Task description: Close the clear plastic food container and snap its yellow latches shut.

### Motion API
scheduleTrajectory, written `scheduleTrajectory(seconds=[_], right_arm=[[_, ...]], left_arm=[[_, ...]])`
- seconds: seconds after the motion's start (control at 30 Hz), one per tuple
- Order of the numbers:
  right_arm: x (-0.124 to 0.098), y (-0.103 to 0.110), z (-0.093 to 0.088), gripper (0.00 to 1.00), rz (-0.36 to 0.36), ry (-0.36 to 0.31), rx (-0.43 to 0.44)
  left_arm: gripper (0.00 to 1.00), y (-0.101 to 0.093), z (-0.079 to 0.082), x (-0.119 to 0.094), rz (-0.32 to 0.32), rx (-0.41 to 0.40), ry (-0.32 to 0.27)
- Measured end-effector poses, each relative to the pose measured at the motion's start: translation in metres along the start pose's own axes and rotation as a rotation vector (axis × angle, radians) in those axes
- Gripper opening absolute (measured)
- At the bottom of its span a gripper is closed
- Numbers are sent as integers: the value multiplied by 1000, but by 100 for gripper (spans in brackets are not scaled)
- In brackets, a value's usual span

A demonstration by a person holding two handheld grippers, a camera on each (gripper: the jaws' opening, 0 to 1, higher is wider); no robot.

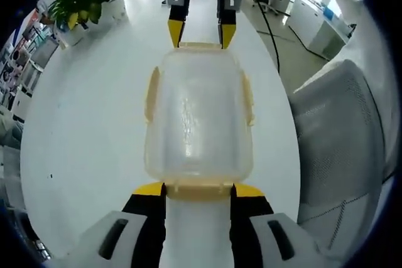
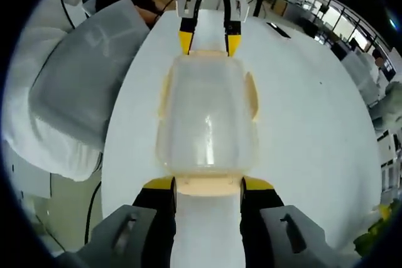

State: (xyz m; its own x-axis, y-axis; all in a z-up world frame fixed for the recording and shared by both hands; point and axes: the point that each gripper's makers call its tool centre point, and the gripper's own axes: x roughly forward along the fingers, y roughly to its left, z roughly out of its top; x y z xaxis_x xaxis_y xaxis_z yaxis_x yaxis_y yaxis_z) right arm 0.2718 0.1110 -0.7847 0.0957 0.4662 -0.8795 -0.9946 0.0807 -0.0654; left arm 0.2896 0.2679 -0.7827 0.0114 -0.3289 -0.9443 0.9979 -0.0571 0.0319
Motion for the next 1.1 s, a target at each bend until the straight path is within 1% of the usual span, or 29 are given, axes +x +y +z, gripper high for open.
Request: scheduleTrajectory(seconds=[0.17,0.3,0.5,0.57,0.63,0.73,0.77,0.8,0.83,0.87,0.9,0.93,1.0,1.03,1.07,1.1], right_arm=[[2,-1,4,36,5,-12,-6],[2,-1,4,36,9,0,-13],[2,-1,2,36,12,-1,-5],[2,-1,1,36,14,-13,10],[2,-1,1,37,10,-23,16],[2,-1,-1,37,5,-39,48],[2,0,-4,36,16,-39,66],[4,2,-9,37,21,-18,75],[5,4,-19,38,25,29,84],[9,8,-31,40,34,72,76],[12,10,-37,42,41,89,74],[15,14,-42,44,50,94,91],[17,20,-50,46,67,105,143],[17,21,-53,47,67,109,158],[17,21,-59,46,60,122,182],[16,21,-63,45,55,131,214]], left_arm=[[33,0,-6,1,-1,-5,21],[34,-1,-6,1,-11,-13,8],[34,-2,-5,2,-13,-9,8],[34,-2,-6,3,-18,-5,8],[34,-2,-8,5,-24,17,9],[34,-1,-8,5,-23,19,7],[34,0,-8,6,-22,29,9],[34,0,-9,6,-21,38,14],[32,1,-11,7,-13,66,25],[31,0,-13,8,-14,67,32],[32,-1,-13,9,-20,62,34],[34,-5,-16,10,-40,45,43],[41,-5,-21,11,-38,18,47],[49,-4,-26,11,-30,5,55],[54,-3,-34,11,-22,-40,80],[58,-3,-39,10,-17,-73,88]])
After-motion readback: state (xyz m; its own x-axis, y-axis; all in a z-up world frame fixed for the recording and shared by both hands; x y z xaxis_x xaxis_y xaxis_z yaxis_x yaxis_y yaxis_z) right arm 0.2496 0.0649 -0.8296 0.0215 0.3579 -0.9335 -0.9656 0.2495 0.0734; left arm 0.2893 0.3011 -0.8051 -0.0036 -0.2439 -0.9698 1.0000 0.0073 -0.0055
